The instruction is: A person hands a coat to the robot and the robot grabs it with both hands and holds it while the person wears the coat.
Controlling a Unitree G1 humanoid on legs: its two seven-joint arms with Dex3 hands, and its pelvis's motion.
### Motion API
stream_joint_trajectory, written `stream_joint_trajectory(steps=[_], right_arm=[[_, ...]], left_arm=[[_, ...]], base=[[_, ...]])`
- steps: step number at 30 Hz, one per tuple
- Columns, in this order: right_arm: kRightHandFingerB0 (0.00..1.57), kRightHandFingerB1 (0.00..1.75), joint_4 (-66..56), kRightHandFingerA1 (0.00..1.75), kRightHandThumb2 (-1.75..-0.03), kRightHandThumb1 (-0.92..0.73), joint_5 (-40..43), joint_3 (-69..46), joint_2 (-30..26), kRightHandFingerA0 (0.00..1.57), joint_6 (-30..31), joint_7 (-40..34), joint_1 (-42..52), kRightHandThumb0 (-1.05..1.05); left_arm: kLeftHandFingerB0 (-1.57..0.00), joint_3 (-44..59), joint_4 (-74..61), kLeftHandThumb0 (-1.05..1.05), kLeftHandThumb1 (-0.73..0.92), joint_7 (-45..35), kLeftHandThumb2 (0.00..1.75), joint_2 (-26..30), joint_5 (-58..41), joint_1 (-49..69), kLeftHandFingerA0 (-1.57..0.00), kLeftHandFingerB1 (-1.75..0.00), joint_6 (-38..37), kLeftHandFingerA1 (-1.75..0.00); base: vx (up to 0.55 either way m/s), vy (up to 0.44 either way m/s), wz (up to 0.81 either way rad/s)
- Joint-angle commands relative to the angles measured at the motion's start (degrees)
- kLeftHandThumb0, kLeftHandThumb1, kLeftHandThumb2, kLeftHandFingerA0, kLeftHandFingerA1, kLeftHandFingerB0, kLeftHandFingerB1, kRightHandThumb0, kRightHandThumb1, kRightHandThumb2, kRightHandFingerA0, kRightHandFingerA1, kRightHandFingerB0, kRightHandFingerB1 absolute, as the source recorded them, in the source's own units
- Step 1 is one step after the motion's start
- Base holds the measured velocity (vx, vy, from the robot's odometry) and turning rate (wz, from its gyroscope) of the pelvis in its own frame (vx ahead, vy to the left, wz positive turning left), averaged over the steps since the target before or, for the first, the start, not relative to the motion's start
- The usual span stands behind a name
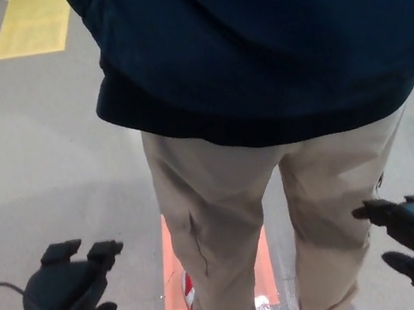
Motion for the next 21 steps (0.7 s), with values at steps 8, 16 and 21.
stream_joint_trajectory(steps=[8,16,21], right_arm=[[0.12,0.5,4.2,0.5,-1.08,-0.61,2.2,-0.4,-1.6,0.1,0.1,0.1,-9.0,-0.21],[0.33,0.33,12.7,0.3,-0.63,-0.75,3.0,-0.4,-0.8,0.28,-2.6,-1.9,-17.2,-0.41],[0.35,0.33,15.6,0.3,-0.63,-0.74,3.6,-0.3,-0.3,0.28,-3.1,-1.5,-19.6,-0.41]], left_arm=[[0.0,0.0,1.3,-0.34,0.56,1.2,1.11,2.1,-3.8,-5.3,0.0,-0.43,-0.1,-0.46],[0.0,0.0,4.0,-0.34,0.56,-0.2,1.12,2.9,-5.1,-10.3,0.0,-0.44,0.2,-0.47],[-0.11,-0.5,7.5,-0.79,0.79,-0.8,1.12,2.9,-5.6,-12.5,-0.04,-0.42,-1.5,-0.38]], base=[[0.0,0.0,0.0],[0.0,0.0,0.0],[0.0,0.0,0.0]])
